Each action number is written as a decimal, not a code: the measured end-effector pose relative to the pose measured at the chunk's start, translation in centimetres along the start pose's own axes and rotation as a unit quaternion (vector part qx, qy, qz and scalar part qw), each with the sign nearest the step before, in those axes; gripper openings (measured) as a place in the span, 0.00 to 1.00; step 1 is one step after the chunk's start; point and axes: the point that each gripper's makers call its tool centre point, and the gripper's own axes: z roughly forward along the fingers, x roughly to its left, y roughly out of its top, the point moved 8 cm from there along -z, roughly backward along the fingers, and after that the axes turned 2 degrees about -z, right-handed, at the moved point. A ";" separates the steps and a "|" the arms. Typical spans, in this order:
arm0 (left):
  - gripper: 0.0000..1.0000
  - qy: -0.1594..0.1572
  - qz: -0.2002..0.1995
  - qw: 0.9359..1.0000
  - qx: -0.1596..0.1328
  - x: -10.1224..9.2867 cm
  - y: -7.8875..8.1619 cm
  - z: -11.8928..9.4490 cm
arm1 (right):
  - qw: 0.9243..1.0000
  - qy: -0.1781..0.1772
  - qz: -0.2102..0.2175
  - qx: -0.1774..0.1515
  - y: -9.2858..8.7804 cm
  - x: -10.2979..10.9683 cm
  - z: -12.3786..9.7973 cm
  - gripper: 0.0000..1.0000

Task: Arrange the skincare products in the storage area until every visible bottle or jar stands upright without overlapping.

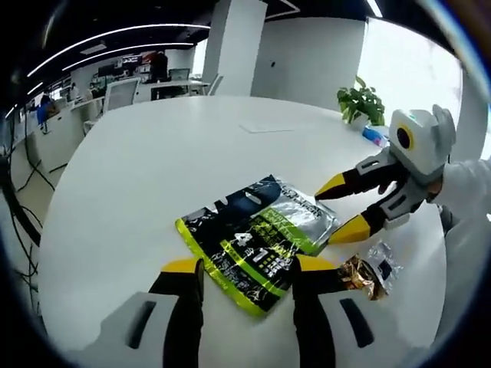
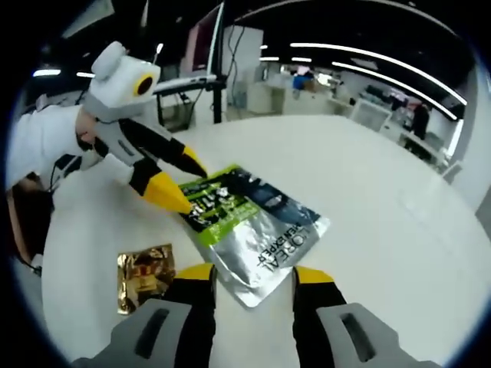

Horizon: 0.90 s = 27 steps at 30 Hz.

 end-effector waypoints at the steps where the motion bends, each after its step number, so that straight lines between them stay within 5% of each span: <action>1: 0.41 0.000 0.017 1.000 0.003 -0.1 0.0 0.1 | 1.000 -0.001 0.004 -0.001 0.0 0.0 0.0 0.31; 9: 0.59 -0.021 0.074 0.997 0.023 -1.0 -0.6 0.4 | 0.998 0.004 0.063 -0.009 -0.3 -0.2 -0.2 0.28; 11: 0.60 0.001 0.105 0.994 0.029 -0.7 -0.6 0.6 | 0.997 0.005 0.073 -0.010 -0.4 -0.1 -0.4 0.26; 12: 0.58 0.001 0.091 0.996 0.009 -0.7 -0.2 0.8 | 0.997 0.004 0.078 -0.013 -0.4 -0.1 -0.5 0.26; 20: 0.44 0.073 0.120 0.990 -0.011 0.2 0.5 0.8 | 0.991 0.013 0.125 -0.033 0.3 -0.7 0.1 0.26; 27: 0.38 0.063 0.114 0.991 -0.018 -0.4 0.6 0.7 | 0.994 0.009 0.108 -0.030 -0.1 -0.3 0.1 0.27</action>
